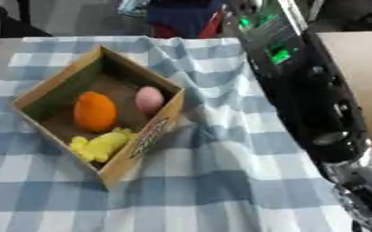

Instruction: Pick up objects on the table and place them in the box.

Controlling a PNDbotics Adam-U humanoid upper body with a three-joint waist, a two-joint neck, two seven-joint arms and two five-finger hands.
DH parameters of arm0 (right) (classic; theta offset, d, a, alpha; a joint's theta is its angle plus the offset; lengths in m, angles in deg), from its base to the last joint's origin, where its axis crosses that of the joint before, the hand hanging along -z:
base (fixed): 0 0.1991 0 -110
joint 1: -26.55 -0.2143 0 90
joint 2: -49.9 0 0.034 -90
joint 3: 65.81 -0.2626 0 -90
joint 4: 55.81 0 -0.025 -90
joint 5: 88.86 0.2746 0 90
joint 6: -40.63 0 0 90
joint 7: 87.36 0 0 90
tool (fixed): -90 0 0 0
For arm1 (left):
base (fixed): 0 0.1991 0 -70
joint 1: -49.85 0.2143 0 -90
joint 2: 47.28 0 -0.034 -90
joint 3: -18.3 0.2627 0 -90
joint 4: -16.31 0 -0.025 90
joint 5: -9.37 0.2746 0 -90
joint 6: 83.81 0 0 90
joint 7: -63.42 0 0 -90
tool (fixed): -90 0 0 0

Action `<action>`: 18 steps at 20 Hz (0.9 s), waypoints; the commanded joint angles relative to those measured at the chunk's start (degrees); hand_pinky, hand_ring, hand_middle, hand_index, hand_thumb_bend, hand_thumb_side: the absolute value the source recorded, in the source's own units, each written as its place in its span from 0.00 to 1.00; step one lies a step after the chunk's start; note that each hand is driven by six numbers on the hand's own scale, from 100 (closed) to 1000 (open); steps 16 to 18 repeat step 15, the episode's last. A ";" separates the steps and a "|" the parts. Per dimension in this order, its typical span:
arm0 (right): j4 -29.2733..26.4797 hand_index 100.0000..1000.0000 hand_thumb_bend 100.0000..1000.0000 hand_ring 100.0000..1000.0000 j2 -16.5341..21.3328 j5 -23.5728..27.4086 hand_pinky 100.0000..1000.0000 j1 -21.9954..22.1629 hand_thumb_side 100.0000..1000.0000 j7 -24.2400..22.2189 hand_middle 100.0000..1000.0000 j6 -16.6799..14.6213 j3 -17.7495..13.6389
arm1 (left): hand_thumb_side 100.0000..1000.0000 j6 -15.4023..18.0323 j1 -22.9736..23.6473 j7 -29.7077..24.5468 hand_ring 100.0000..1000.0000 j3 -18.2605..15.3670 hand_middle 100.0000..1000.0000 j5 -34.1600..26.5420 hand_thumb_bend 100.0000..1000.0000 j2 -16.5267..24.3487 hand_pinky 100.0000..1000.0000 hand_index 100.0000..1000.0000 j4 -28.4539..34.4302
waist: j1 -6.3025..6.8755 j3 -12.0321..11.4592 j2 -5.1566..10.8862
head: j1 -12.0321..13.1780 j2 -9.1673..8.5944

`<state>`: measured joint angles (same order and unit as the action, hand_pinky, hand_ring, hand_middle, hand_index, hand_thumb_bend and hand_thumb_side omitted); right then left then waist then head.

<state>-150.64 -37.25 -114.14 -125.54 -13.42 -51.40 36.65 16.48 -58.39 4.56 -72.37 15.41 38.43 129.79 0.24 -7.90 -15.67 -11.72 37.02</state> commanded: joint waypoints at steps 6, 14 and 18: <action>-19.24 0.84 0.00 0.74 18.00 33.30 0.49 11.81 1.00 19.76 0.70 4.52 -5.71 | 0.62 -0.07 0.40 2.30 0.72 -1.76 0.60 0.81 0.00 1.89 0.22 0.78 1.12 | 0.61 1.27 1.14 | 2.48 0.20; -19.76 0.83 0.00 0.75 20.70 52.35 0.56 29.11 1.00 25.92 0.70 -14.99 -9.97 | 0.63 -0.27 1.82 4.08 0.72 -2.85 0.60 1.59 0.00 1.42 0.22 0.78 1.12 | 1.56 2.36 1.11 | 4.81 -0.24; -19.76 0.83 0.00 0.74 19.94 53.61 0.56 31.25 1.00 24.56 0.71 -16.90 -10.41 | 0.63 -0.27 2.05 4.32 0.72 -3.03 0.60 1.73 0.00 1.31 0.22 0.78 1.12 | 1.72 2.49 1.06 | 5.30 -0.23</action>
